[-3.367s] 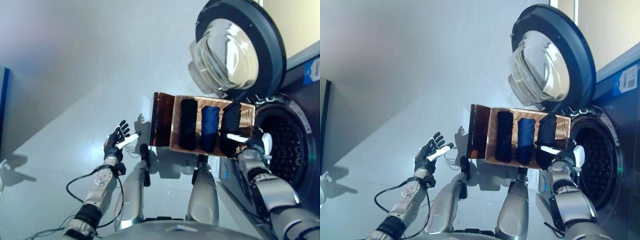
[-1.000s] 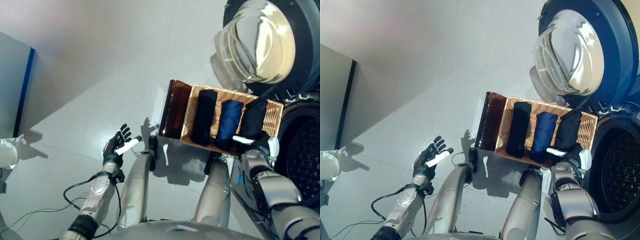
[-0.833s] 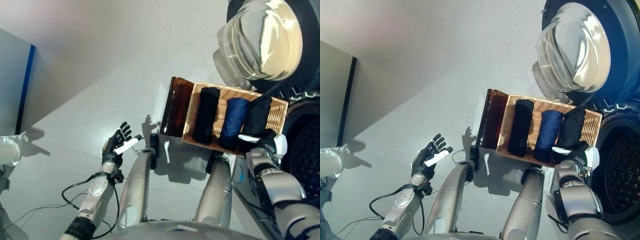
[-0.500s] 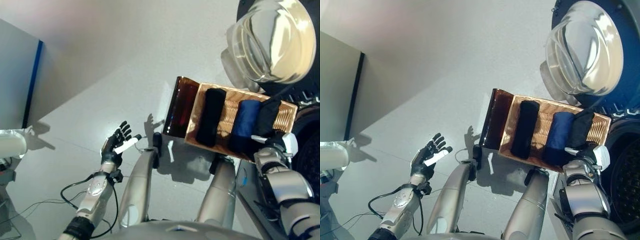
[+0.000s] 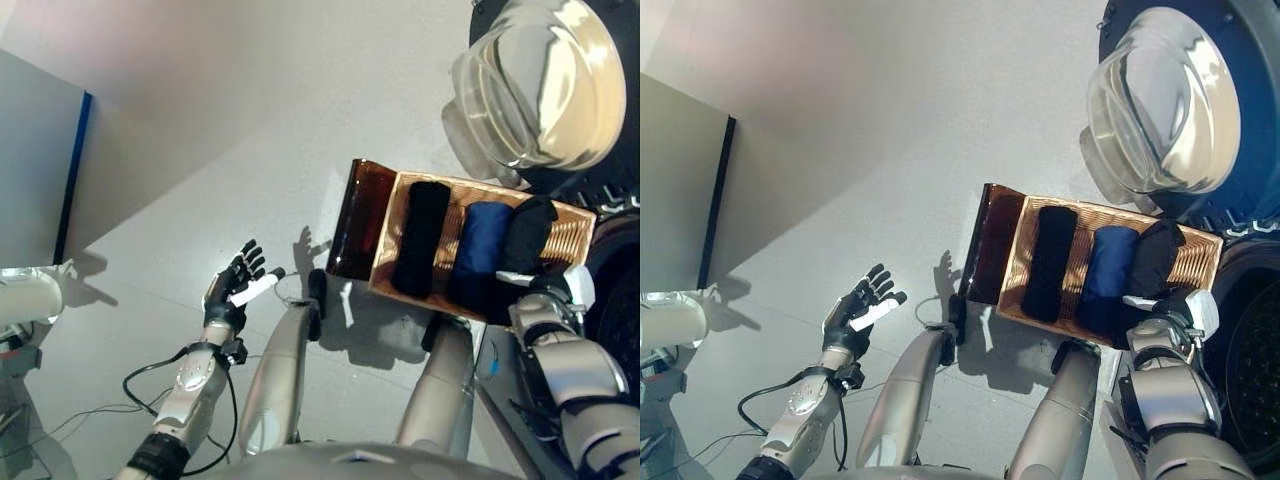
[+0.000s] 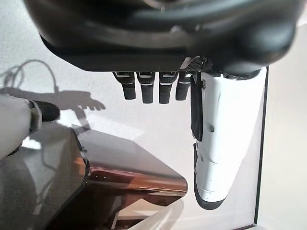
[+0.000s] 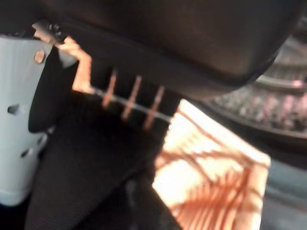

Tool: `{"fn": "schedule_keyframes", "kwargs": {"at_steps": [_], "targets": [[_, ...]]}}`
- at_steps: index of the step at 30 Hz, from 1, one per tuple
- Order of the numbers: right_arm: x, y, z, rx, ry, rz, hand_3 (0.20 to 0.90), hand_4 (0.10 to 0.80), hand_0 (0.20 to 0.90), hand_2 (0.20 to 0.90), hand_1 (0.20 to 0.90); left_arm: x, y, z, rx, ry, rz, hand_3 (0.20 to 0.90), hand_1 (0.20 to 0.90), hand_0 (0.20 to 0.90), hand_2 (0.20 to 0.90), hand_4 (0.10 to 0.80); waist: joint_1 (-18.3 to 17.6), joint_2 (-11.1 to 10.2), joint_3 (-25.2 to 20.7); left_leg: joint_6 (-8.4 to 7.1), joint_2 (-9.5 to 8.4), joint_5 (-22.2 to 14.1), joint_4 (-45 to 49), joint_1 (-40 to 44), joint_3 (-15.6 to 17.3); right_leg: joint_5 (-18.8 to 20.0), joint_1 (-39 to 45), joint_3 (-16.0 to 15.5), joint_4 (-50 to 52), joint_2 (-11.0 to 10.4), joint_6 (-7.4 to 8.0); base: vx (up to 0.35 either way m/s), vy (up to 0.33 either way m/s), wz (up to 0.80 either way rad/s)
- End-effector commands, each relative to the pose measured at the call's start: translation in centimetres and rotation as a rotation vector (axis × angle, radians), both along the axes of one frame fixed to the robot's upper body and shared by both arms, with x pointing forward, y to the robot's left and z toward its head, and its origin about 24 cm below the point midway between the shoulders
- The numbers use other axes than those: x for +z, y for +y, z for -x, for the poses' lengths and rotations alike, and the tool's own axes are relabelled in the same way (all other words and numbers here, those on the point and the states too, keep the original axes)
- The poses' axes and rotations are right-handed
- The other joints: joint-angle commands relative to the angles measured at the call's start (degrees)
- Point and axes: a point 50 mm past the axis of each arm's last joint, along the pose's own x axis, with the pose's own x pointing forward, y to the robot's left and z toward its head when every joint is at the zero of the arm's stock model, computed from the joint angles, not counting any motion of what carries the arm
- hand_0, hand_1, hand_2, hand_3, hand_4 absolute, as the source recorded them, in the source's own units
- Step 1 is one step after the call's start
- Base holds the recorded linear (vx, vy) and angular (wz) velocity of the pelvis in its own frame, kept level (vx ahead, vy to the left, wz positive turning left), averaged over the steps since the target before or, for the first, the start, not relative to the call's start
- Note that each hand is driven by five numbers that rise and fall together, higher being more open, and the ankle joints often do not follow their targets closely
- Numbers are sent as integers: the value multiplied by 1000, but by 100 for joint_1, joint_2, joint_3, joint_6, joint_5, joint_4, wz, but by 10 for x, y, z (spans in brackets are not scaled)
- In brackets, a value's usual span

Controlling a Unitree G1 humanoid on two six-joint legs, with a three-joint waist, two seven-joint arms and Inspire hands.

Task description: Pick up the clothes and place them into the washing machine

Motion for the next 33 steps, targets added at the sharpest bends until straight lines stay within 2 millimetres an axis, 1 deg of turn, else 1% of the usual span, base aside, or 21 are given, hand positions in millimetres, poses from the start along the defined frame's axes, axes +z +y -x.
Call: {"fn": "schedule_keyframes", "kwargs": {"at_steps": [1, 3, 5, 7, 11, 12, 13, 15, 17, 18, 23, 24, 27, 28, 30, 33], "targets": [[13, -8, -2, -66, -192, -39, 200, 300, 200, 200, 200, 17, 23, -7, 98, -107, -15, 900, 900, 900, 900, 800, -106, -103, -104, -232, 128, -203, -281, 599, -119, 988, 749, 118, -1159, -79, 81, 61, 13, -17], [10, -1, -3, -75, -294, -99, 200, 300, 200, 200, 200, 14, 25, -9, 127, -99, -14, 900, 900, 900, 900, 800, -224, -180, -104, -267, 134, -101, -546, 816, -77, 1099, 954, 88, -1444, -50, 106, 58, -14, -17], [4, 5, -1, -79, -358, -149, 200, 300, 200, 200, 200, 12, 26, -8, 147, -90, -6, 900, 900, 900, 900, 800, -338, -257, -113, -297, 157, -15, -774, 1012, -49, 1198, 1162, 49, -1696, -26, 118, 65, -33, -11], [-5, 13, 3, -83, -411, -219, 200, 300, 200, 200, 200, 11, 27, -9, 162, -88, 1, 900, 900, 900, 900, 800, -433, -327, -134, -326, 195, 77, -1016, 1220, -40, 1286, 1375, 8, -1944, 7, 130, 80, -54, -14], [-21, 21, 16, -119, -484, -331, 200, 300, 200, 200, 200, 7, 29, -5, 175, -74, 19, 900, 900, 900, 900, 800, -538, -422, -196, -383, 255, 206, -1383, 1580, -25, 1419, 1755, -76, -2361, 35, 170, 63, -52, -13], [-25, 22, 19, -131, -492, -352, 200, 300, 200, 200, 200, 6, 29, -4, 174, -71, 19, 900, 900, 900, 900, 800, -556, -442, -218, -388, 245, 273, -1488, 1658, -27, 1492, 1832, -100, -2460, 32, 175, 54, -50, -15], [-27, 26, 20, -131, -513, -374, 200, 300, 200, 200, 200, 6, 29, -4, 173, -69, 19, 900, 900, 900, 900, 800, -577, -469, -232, -409, 268, 310, -1559, 1741, -26, 1525, 1923, -102, -2534, 50, 180, 38, -53, -11], [-30, 27, 23, -142, -523, -392, 200, 300, 200, 200, 200, 5, 29, -4, 172, -66, 19, 900, 900, 900, 900, 800, -597, -481, -248, -420, 280, 349, -1647, 1817, -25, 1547, 2015, -123, -2629, 61, 182, 39, -38, -11], [-34, 31, 27, -177, -587, -443, 200, 300, 200, 200, 200, 2, 27, -3, 173, -56, 25, 900, 900, 900, 900, 800, -649, -510, -299, -456, 344, 364, -1848, 2071, 23, 1546, 2213, -144, -2790, 100, 194, 67, -36, -12], [-35, 32, 28, -181, -600, -454, 200, 300, 200, 200, 200, 1, 26, -3, 174, -54, 28, 900, 900, 900, 900, 800, -665, -524, -325, -456, 341, 421, -1914, 2109, 26, 1602, 2247, -142, -2860, 104, 199, 53, -31, -8], [-39, 42, 36, -297, -795, -570, 200, 300, 200, 200, 200, -1, 22, -3, 173, -51, 37, 900, 900, 900, 900, 800, -761, -535, -416, -494, 414, 453, -2056, 2365, 37, 1593, 2456, -163, -2952, 120, 204, 38, -29, -10], [-42, 44, 38, -344, -838, -599, 200, 300, 200, 200, 200, -2, 20, -3, 170, -49, 40, 900, 900, 900, 900, 800, -771, -526, -433, -493, 425, 441, -2062, 2399, 32, 1575, 2491, -159, -2946, 122, 207, 38, -25, -3], [-51, 56, 41, -435, -962, -736, 200, 300, 200, 200, 200, -4, 14, -3, 159, -37, 57, 900, 900, 900, 900, 800, -789, -502, -444, -495, 433, 385, -2001, 2435, 27, 1531, 2537, -165, -2896, 116, 208, 17, -10, -4], [-53, 59, 39, -470, -1024, -795, 200, 300, 200, 200, 200, -4, 12, -3, 150, -38, 64, 900, 900, 900, 900, 800, -785, -494, -438, -497, 425, 363, -1961, 2417, 19, 1508, 2540, -164, -2875, 115, 207, 0, 0, 0], [-55, 64, 38, -504, -1069, -849, 200, 300, 200, 200, 200, -3, 8, -4, 135, -42, 80, 900, 900, 900, 900, 800, -790, -467, -431, -493, 410, 320, -1860, 2363, 8, 1482, 2512, -173, -2834, 90, 204, -12, 1, 2], [-47, 63, 30, -503, -1117, -849, 200, 300, 200, 200, 200, -1, 8, -3, 131, -54, 89, 900, 900, 900, 900, 800, -776, -424, -373, -492, 377, 269, -1615, 2163, -7, 1453, 2414, -167, -2729, 66, 192, -49, 14, 3]]}}
